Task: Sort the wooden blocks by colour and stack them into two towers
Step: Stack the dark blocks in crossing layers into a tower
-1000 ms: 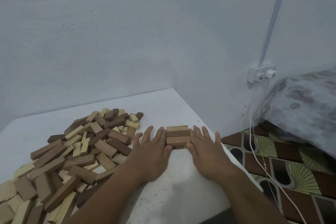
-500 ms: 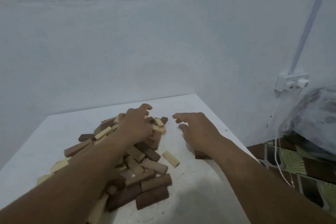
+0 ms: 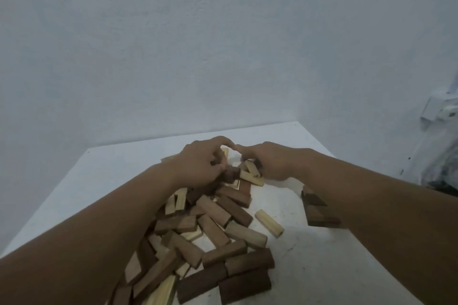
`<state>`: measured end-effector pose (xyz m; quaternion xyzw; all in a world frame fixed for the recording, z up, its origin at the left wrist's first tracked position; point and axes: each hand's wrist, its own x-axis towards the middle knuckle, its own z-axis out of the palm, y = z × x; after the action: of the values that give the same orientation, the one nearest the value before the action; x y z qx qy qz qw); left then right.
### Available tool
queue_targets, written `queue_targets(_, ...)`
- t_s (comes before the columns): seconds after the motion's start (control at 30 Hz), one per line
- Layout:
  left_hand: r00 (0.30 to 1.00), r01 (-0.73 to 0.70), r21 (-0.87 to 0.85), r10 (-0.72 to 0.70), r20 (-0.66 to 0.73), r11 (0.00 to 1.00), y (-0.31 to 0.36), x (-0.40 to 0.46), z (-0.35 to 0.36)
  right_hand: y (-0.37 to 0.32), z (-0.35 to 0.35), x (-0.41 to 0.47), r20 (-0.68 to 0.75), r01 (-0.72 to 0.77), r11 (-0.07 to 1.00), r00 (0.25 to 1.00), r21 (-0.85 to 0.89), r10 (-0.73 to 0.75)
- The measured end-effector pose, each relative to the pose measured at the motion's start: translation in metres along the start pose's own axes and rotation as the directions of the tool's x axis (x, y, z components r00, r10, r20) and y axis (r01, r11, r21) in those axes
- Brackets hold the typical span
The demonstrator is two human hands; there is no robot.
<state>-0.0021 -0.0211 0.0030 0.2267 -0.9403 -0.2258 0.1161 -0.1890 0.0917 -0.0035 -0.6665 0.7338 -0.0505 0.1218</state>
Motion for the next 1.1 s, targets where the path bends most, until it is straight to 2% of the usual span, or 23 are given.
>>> queue_targets(0.2,0.993,0.037,0.371,-0.075,0.089,0.928,0.017,0.001,0.002,-0.001,-0.018,-0.015,0.014,-0.042,0.994,0.999,-0.099,0.044)
queue_targets(0.3,0.973,0.084,0.425,-0.166,0.16,0.901,0.024,0.004,0.003,-0.008,-0.025,-0.029,-0.04,-0.068,0.996,0.997,-0.049,0.066)
queue_targets(0.4,0.98,0.086,0.318,-0.137,0.142,0.944,0.024,0.005,0.005,-0.019,-0.028,-0.046,-0.061,-0.076,0.997,0.995,0.035,0.078)
queue_targets(0.57,0.998,0.054,0.22,-0.049,-0.027,0.974,0.025,-0.008,0.006,-0.041,-0.033,-0.087,-0.184,-0.121,0.984,0.972,0.131,0.144)
queue_targets(0.63,0.992,0.063,0.097,-0.051,-0.118,0.993,0.032,-0.02,0.004,-0.049,-0.032,-0.111,-0.252,-0.178,0.96,0.94,0.216,0.23)
queue_targets(0.7,0.979,0.035,-0.103,-0.054,-0.195,0.994,0.048,-0.04,0.003,-0.057,-0.026,-0.139,-0.3,-0.252,0.908,0.885,0.334,0.356)
queue_targets(0.77,0.967,0.003,-0.297,-0.079,-0.243,0.955,0.073,-0.067,0.008,-0.065,-0.016,-0.168,-0.305,-0.336,0.847,0.825,0.412,0.476)
queue_targets(0.83,0.961,0.006,-0.387,-0.113,-0.252,0.922,0.098,-0.092,0.02,-0.071,0.0,-0.196,-0.28,-0.416,0.8,0.782,0.431,0.557)
queue_targets(1.0,0.968,0.031,-0.326,-0.11,-0.227,0.945,0.143,-0.13,0.072,-0.075,0.046,-0.244,-0.193,-0.537,0.707,0.717,0.46,0.67)
queue_targets(1.1,0.982,0.058,-0.261,-0.102,-0.16,0.963,0.163,-0.139,0.099,-0.071,0.069,-0.261,-0.242,-0.528,0.725,0.708,0.443,0.663)
